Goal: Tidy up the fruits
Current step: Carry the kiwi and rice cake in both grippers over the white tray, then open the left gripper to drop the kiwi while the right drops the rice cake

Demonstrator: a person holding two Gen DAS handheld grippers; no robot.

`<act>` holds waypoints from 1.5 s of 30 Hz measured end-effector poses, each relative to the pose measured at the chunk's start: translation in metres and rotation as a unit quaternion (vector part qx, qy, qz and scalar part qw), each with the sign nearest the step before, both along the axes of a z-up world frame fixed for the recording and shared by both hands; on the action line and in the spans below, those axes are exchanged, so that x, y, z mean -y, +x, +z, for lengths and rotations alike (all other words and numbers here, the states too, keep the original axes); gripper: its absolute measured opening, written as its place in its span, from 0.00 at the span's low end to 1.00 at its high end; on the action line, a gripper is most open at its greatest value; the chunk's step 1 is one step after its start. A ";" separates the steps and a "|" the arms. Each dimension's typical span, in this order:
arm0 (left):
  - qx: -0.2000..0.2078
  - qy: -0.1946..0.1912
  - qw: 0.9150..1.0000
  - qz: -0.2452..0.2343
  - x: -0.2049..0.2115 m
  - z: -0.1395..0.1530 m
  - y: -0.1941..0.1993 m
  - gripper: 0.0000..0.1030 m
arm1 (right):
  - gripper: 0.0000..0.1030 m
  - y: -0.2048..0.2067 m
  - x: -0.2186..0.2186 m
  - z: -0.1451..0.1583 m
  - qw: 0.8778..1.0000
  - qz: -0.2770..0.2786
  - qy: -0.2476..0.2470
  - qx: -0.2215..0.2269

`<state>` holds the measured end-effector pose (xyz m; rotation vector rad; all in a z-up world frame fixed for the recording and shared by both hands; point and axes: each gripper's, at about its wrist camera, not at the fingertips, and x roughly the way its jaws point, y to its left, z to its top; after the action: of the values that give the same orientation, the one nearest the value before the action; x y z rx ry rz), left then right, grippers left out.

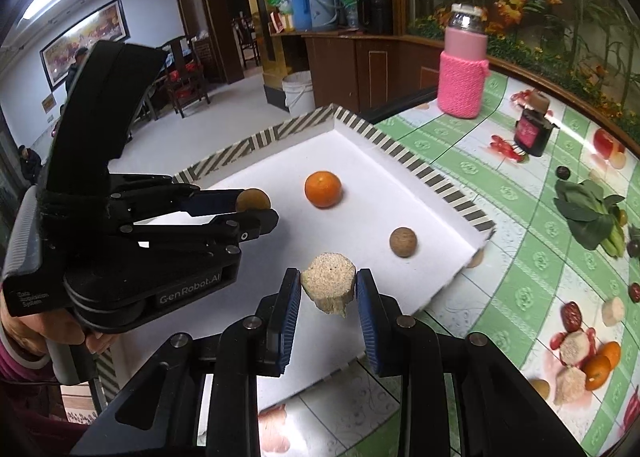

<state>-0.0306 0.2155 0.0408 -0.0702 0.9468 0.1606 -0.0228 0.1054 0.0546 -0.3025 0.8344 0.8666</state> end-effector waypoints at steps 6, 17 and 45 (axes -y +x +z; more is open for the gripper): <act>-0.021 -0.008 1.000 0.004 -0.005 -0.007 0.005 0.25 | 0.28 0.010 -0.015 -0.017 1.000 0.006 -0.026 -0.012; -0.043 -0.008 0.999 0.011 -0.007 -0.014 0.008 0.33 | 0.29 0.018 -0.023 -0.035 0.999 0.001 -0.042 -0.018; 0.058 0.002 0.997 -0.044 0.090 0.034 -0.022 0.70 | 0.52 -0.006 0.127 0.021 0.992 -0.120 0.039 0.018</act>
<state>-0.0531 0.1257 0.0753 -0.0347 0.8329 0.0766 -0.0293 -0.0216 0.0754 -0.1451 0.7829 0.6653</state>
